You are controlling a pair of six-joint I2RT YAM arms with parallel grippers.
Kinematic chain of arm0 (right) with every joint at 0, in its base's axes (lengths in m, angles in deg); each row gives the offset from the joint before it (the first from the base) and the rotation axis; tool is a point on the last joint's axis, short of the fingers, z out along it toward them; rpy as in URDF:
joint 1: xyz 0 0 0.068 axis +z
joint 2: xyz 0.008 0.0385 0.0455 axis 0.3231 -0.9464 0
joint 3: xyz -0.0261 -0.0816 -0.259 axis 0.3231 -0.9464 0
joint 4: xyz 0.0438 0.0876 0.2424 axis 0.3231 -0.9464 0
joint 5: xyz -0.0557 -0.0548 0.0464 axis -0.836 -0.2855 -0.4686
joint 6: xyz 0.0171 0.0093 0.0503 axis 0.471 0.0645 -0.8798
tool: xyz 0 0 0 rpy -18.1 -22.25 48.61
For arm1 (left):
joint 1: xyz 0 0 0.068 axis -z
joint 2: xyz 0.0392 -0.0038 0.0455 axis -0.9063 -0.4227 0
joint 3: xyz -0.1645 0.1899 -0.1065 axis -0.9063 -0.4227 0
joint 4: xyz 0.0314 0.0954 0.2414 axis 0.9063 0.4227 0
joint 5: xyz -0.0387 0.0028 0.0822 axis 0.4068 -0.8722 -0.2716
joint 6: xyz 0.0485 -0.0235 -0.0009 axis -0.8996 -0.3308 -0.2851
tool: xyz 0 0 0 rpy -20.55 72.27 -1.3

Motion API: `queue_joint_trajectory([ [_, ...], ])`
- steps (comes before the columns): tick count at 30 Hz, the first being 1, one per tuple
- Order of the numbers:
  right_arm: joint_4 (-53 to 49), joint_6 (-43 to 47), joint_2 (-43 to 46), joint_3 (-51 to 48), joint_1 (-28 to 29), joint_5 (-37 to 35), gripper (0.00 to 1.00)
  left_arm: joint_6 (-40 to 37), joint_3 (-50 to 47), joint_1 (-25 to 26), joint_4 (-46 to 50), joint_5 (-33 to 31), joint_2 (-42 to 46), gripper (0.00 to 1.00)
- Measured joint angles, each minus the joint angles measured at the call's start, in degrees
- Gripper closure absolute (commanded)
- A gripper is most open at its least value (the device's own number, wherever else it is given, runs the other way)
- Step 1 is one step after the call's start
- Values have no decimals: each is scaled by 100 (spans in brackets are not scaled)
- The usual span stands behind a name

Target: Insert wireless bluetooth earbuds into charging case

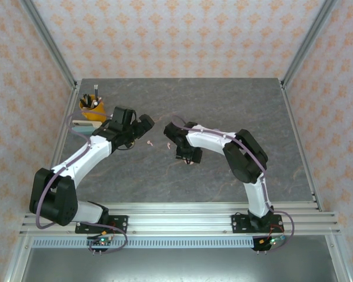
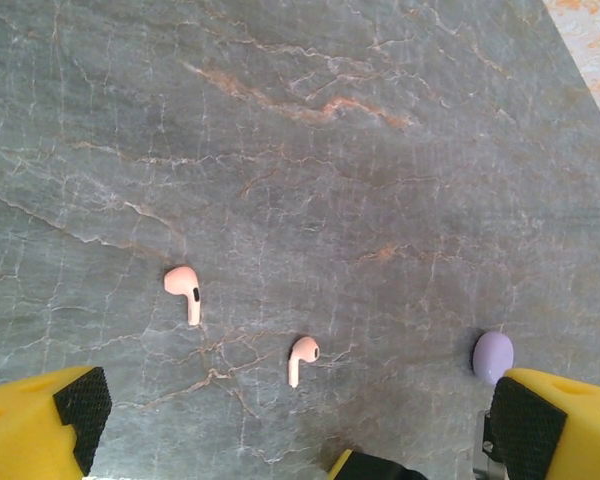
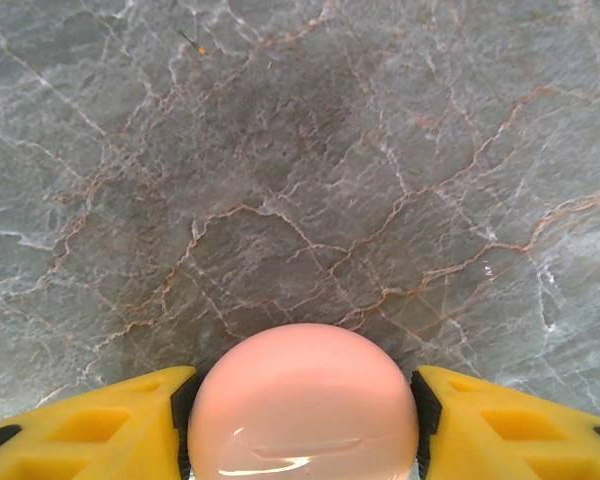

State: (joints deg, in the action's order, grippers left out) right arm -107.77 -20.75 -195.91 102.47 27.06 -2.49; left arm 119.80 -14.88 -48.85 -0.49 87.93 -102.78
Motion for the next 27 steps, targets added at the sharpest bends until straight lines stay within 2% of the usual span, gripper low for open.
queue_joint_trajectory([
  [4,63,-2,20,-46,0,26,44,2,-28,17,0,4,0,0],
  [11,195,-22,155,-192,-24,96,56,0,-133,76,-87,96,22,0],
  [21,487,-142,498,-323,-101,374,57,-87,-833,98,-498,254,245,0],
  [27,603,-282,828,-306,-363,496,57,-197,-1360,225,-1150,472,391,0],
])
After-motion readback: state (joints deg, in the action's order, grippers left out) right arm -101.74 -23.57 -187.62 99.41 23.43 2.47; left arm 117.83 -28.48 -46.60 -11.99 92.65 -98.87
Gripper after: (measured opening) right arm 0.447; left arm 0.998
